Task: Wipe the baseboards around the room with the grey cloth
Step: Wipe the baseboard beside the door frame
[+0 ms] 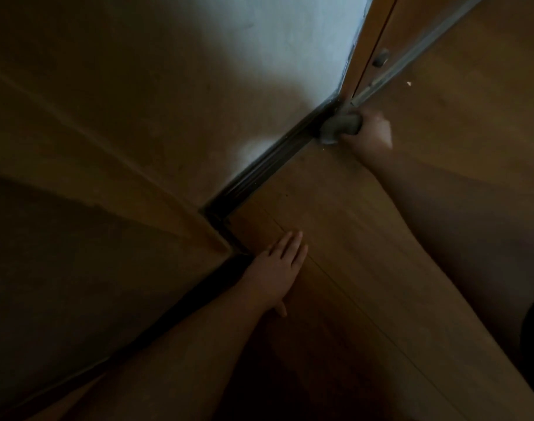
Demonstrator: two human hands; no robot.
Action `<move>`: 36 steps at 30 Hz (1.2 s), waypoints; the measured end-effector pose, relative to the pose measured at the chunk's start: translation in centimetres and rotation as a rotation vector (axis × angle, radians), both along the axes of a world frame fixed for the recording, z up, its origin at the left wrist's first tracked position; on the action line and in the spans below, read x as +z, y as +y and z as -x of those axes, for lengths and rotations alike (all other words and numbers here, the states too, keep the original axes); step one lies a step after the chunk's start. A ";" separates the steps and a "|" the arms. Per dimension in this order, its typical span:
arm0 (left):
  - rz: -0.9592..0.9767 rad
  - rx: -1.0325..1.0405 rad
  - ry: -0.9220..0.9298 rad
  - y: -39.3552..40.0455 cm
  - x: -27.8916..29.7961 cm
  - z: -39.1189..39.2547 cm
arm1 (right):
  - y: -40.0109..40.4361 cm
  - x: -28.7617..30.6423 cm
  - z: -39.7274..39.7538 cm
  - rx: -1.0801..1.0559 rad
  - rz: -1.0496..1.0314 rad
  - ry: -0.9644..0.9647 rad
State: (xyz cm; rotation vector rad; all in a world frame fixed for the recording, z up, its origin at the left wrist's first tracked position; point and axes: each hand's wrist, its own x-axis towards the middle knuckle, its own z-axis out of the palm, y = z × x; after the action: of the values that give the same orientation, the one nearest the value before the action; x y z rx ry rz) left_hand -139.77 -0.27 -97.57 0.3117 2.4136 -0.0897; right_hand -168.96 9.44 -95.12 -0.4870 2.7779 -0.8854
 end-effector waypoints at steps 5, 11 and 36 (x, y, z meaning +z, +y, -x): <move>0.008 -0.004 0.001 -0.2 -0.5 0.1 | 0.2 1.3 2.8 -0.239 0.061 -0.015; 0.009 -0.008 -0.002 -0.3 -0.5 0.2 | -1.9 0.1 -1.2 -0.435 0.218 -0.035; -0.111 0.063 0.084 -1.0 -0.3 -3.5 | -6.2 0.7 -15.5 0.176 0.139 -0.081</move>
State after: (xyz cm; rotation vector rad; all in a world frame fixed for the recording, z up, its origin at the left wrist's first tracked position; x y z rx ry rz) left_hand -136.26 -1.26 -97.90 0.2870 2.5146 0.0608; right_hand -153.43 3.27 -94.38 -0.6898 2.5652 -1.0362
